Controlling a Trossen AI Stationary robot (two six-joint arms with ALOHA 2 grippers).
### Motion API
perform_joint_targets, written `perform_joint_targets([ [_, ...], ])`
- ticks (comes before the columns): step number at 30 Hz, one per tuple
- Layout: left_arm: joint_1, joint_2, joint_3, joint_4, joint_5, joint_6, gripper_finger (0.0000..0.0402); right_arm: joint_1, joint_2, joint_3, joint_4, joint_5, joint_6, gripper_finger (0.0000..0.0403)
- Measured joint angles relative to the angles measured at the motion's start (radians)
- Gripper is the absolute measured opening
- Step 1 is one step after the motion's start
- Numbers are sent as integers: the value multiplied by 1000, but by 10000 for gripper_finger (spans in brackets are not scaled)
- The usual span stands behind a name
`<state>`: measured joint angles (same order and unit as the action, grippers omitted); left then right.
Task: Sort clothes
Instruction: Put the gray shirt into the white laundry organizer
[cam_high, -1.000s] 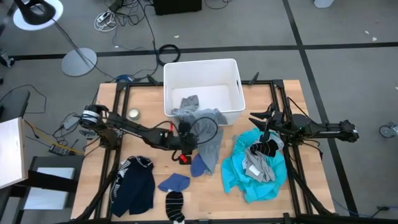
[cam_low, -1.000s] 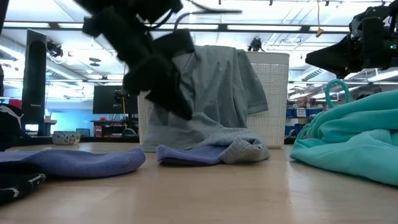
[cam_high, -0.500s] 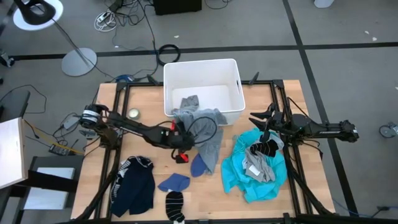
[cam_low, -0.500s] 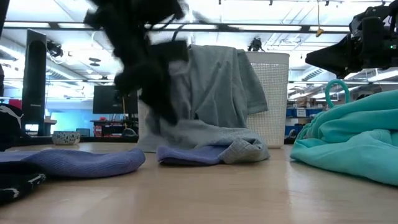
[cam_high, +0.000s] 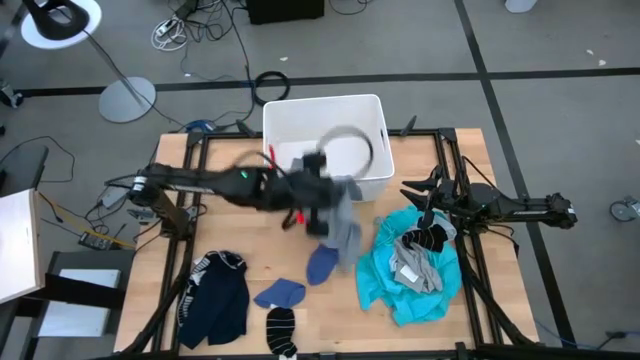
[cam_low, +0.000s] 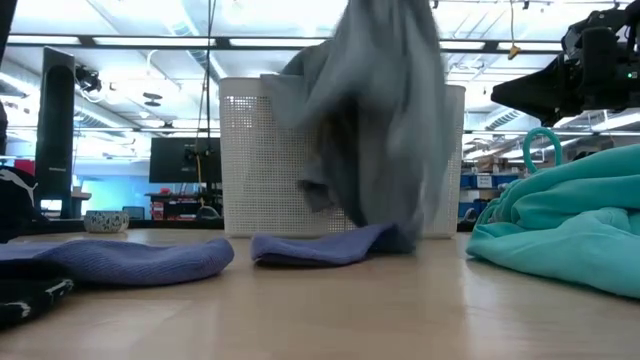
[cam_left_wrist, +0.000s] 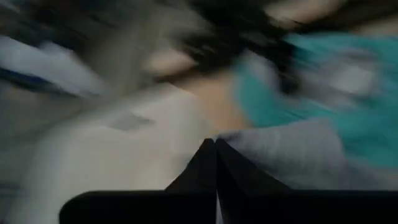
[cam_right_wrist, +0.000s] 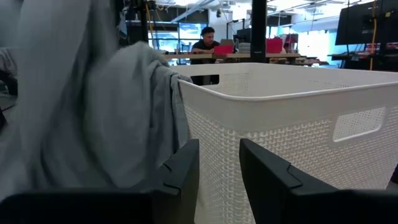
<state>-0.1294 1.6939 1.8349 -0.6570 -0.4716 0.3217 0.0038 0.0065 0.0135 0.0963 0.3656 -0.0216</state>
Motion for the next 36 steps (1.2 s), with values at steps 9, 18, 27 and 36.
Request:
perform_joint_targets([
  [9,243,-2,385,52,-214,192,0,0,0,0,0,0,0,116],
  [18,487,-1,445,-165,4,47,0,0,0,0,0,0,0,116],
  [27,558,3,221,-295,437,-11,0,0,0,0,0,0,0,116],
  [36,583,3,30,-162,451,-67,43,0,0,0,0,0,0,116],
])
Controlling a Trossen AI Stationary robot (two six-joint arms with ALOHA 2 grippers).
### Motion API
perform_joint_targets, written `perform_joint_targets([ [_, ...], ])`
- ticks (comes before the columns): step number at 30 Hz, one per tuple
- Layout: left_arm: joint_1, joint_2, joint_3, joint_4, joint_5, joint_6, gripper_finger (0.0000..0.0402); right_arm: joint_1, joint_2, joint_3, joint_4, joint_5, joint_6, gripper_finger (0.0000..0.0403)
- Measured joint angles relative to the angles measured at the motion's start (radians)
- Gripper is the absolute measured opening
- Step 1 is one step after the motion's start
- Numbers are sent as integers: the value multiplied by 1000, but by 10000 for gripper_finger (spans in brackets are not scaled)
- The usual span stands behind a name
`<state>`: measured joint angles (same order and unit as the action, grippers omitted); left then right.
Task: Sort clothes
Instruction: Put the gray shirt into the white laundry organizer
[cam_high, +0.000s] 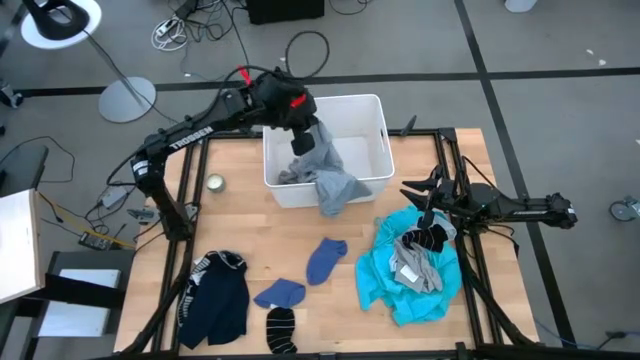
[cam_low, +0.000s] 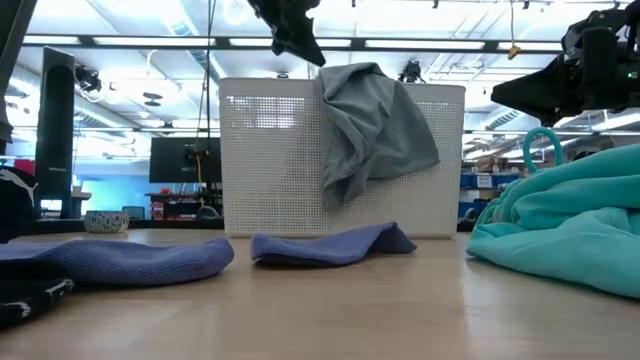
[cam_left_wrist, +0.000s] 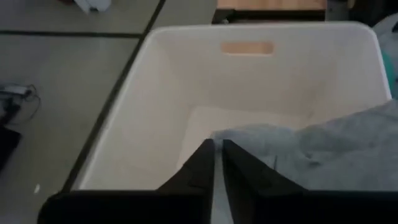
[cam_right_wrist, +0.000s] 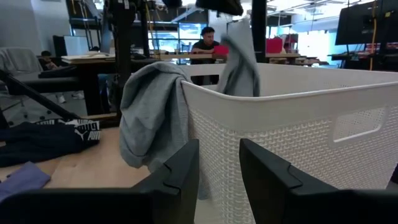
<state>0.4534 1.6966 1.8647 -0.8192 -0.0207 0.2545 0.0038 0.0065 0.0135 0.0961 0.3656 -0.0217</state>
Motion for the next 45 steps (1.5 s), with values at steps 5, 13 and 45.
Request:
perform_joint_targets([
  [5,-7,-1,-3,-50,0,-5,99,0,0,0,0,0,0,116],
  [13,-44,-2,-3,-68,0,-51,154,0,0,0,0,0,0,116],
  [45,-324,177,-18,-6,-137,-44,68,0,0,0,0,0,50,116],
])
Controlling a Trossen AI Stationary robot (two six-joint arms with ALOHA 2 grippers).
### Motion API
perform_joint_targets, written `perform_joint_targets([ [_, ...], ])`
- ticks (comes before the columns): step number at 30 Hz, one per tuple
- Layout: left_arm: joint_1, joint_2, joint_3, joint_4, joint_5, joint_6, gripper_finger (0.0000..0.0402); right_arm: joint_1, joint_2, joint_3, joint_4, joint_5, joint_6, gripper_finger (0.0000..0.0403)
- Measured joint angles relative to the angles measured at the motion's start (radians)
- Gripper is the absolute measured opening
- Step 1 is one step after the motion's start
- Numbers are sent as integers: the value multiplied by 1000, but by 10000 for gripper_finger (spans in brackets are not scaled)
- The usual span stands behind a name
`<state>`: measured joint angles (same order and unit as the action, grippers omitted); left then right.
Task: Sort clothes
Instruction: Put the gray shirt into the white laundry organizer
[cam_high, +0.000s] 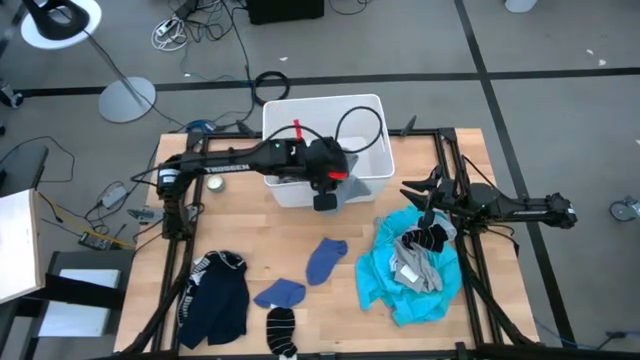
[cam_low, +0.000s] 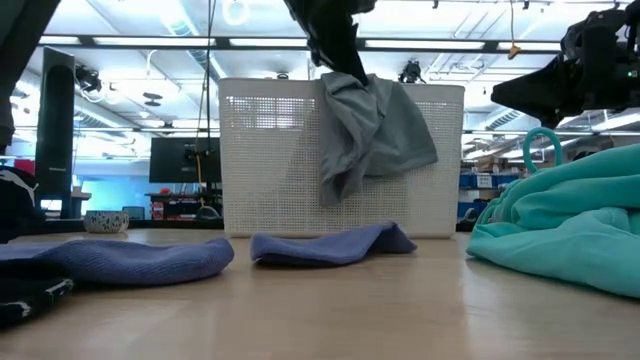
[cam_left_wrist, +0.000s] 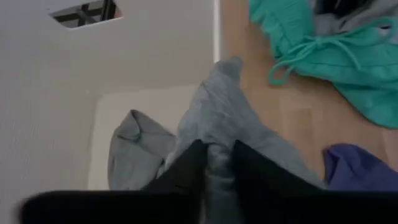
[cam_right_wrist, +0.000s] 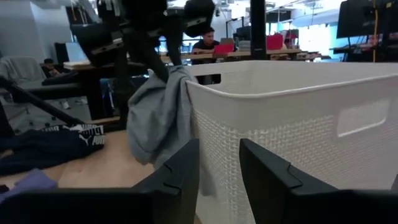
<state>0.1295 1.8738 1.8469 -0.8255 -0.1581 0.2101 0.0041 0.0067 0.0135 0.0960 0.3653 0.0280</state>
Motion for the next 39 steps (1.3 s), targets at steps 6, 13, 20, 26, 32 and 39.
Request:
perform_joint_targets([
  [6,2,-10,65,-1,-7,21,13,0,0,0,-1,0,46,116],
  [13,2,-14,161,-28,8,5,4,0,0,0,-1,0,47,116],
  [20,25,-13,222,-62,-130,57,2,0,0,0,-2,0,47,116],
  [26,131,-15,325,-47,-171,100,1,0,0,0,-3,0,48,116],
  [32,228,-13,325,-93,79,-2,25,0,0,0,-3,0,57,116],
  [39,251,-13,301,-135,170,-38,86,0,0,0,-3,0,84,116],
])
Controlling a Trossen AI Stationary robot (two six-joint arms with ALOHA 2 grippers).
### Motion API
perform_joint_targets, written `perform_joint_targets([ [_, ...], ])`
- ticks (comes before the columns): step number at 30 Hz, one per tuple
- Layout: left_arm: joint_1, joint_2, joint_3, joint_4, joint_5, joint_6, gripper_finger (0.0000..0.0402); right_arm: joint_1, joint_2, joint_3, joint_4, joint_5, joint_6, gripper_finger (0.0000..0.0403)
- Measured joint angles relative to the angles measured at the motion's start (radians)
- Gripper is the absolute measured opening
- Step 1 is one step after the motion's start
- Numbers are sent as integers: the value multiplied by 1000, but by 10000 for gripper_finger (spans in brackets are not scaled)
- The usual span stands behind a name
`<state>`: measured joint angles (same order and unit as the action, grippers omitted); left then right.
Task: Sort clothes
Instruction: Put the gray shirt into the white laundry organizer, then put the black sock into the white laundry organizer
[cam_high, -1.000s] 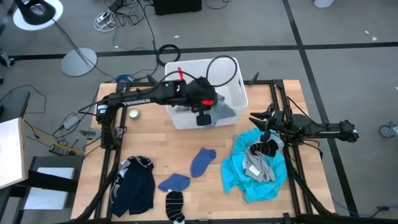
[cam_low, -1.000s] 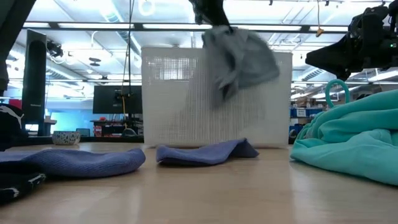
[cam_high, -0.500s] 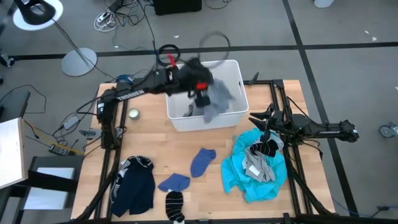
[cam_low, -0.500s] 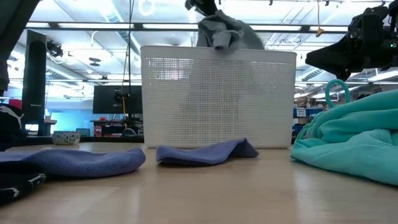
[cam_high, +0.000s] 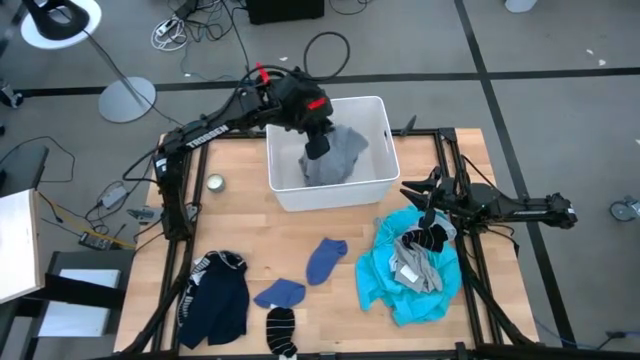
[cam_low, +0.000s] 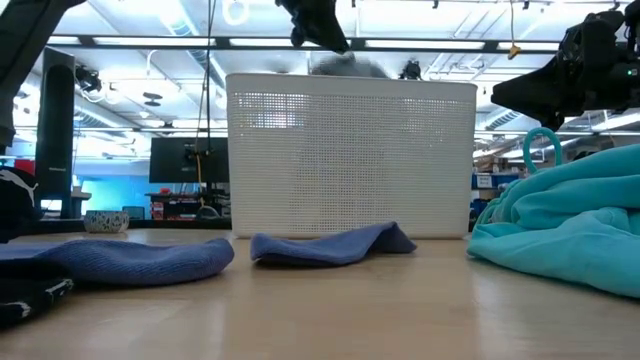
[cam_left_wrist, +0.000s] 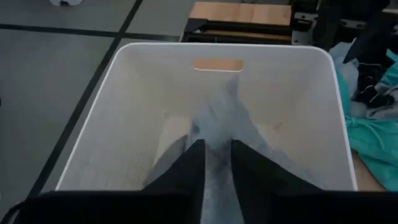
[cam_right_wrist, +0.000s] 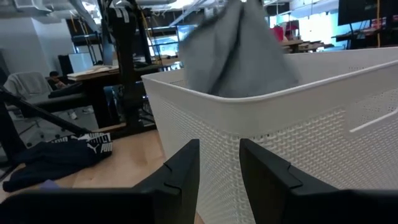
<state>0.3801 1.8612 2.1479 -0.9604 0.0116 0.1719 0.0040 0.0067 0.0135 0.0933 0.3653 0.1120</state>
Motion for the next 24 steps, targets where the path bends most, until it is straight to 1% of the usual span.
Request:
perform_joint_targets([
  [5,0,-1,0,-7,-11,3,120,0,0,0,1,0,4,116],
  [9,-7,-4,0,-8,-14,21,125,0,0,0,23,0,70,116],
  [12,-31,-18,0,-17,-13,28,126,0,0,10,62,-20,-18,116],
  [14,-51,-32,0,-27,-1,29,126,1,0,54,59,-45,-105,116],
  [16,-71,-35,1,-50,1,29,126,2,0,120,34,-47,-160,116],
  [19,-92,-35,0,-100,0,29,126,2,9,264,-134,-47,-196,114],
  [22,-102,-38,0,-102,-7,27,126,2,54,445,-396,-40,-187,111],
  [24,-102,-39,0,-97,-9,26,126,2,113,570,-557,-29,-146,107],
])
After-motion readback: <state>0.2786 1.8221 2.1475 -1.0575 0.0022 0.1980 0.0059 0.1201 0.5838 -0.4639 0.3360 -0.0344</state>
